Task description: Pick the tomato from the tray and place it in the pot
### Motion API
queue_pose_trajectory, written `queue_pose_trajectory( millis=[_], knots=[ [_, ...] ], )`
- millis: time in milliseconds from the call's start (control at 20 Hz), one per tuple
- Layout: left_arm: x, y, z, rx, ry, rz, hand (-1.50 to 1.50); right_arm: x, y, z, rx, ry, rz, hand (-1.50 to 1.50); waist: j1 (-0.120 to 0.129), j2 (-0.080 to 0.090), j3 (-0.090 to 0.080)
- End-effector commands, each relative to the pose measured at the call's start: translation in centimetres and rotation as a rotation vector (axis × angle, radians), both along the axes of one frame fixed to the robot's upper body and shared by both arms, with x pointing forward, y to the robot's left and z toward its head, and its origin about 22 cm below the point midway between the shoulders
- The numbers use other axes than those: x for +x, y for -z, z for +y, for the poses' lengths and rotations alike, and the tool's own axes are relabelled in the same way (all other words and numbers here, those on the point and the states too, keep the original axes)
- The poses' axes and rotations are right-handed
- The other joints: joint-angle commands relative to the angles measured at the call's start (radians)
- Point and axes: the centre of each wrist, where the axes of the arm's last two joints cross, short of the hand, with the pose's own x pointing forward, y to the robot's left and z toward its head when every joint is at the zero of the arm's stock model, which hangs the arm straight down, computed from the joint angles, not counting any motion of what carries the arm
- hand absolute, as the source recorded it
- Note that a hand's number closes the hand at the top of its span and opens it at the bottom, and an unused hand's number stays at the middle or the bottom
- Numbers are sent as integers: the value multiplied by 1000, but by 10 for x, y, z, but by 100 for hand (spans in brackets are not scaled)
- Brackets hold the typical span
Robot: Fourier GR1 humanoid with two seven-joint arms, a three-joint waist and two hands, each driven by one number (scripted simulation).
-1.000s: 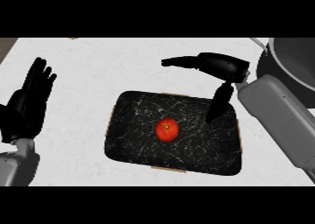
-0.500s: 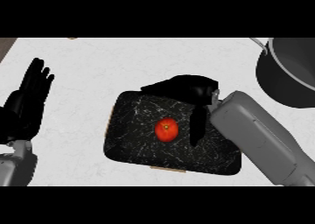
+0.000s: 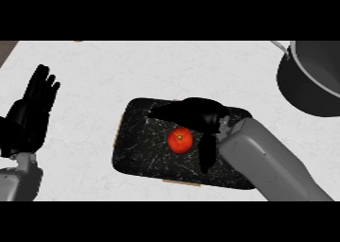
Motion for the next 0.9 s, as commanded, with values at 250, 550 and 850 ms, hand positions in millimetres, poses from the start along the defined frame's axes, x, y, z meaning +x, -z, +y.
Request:
queue_pose_trajectory(
  millis=[250,550,850],
  knots=[
    [3,7,-13,14,-1,-7,0,14,46,1,-40,47,-21,-150,8,4,0],
    [22,1,-5,3,-1,-13,0,12,39,26,-50,31,-29,-150,3,3,0],
    [-2,13,9,-5,4,8,0,21,54,4,-89,63,-29,-150,5,2,0]
  ],
)
